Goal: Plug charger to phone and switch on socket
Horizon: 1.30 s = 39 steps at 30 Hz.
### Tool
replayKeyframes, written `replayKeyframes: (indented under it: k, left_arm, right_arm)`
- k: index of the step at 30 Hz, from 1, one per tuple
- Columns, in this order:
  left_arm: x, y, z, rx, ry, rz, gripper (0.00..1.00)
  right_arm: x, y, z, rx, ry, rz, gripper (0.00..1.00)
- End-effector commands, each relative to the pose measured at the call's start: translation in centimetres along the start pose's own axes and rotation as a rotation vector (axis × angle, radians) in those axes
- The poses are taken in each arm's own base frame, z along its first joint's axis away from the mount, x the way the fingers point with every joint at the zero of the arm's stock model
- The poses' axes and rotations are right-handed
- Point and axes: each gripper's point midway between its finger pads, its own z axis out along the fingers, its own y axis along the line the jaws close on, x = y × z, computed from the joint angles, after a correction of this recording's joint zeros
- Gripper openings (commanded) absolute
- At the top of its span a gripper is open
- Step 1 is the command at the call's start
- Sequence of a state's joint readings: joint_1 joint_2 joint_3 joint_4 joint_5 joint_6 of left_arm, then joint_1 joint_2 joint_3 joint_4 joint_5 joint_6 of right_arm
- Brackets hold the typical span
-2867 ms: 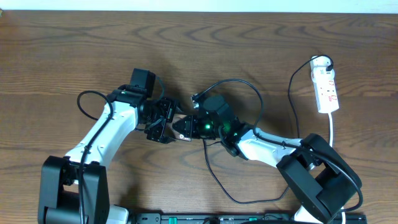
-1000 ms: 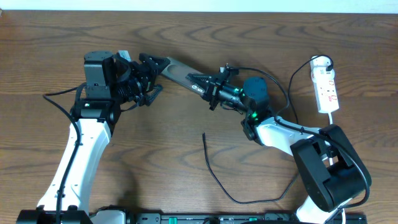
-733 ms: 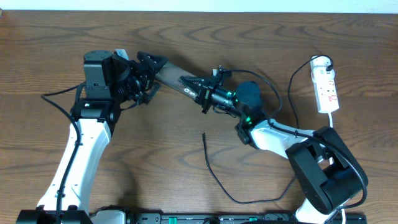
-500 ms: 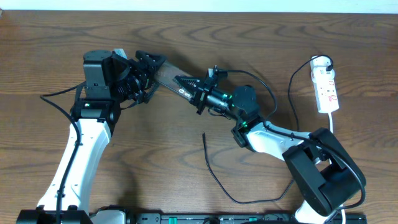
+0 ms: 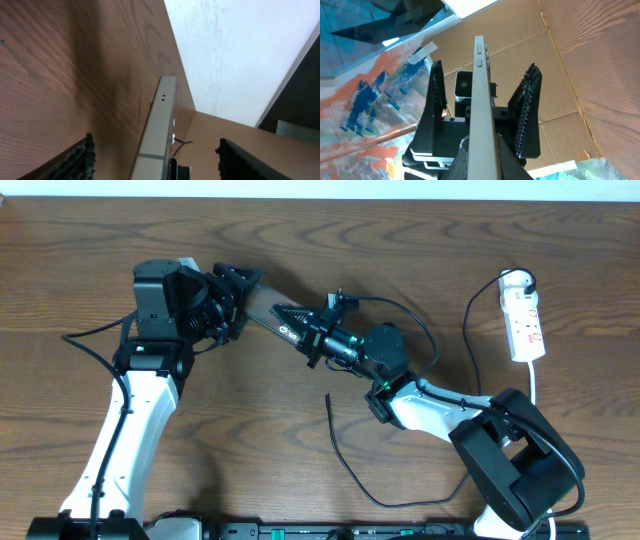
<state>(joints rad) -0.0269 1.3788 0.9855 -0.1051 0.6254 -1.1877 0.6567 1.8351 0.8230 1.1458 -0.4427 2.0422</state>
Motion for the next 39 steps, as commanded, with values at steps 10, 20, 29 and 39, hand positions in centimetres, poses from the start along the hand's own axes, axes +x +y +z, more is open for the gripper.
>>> replayKeyframes:
  k: [10,20,29,39]
  left_arm:
    - [-0.3,0.6,0.0,-0.009,-0.012,-0.002,0.57]
    - [-0.3,0.6,0.0,-0.01,-0.016,-0.001,0.44]
    - [-0.4,0.7,0.0,-0.012,-0.019,0.02,0.34]
    - [-0.6,0.7,0.0,-0.017,-0.032,0.02,0.33]
  right_arm:
    - [1.9,0.6,0.8,-0.027,0.031,-0.001,0.01]
    - [2.4,0.3,0.9,-0.023,0.04,0.0,0.01]
    - [2.4,0.3,0.9,-0.023,0.041,0.0,0.02]
    - [3.1,0.0,1.1,-0.017,0.055,0.002,0.01]
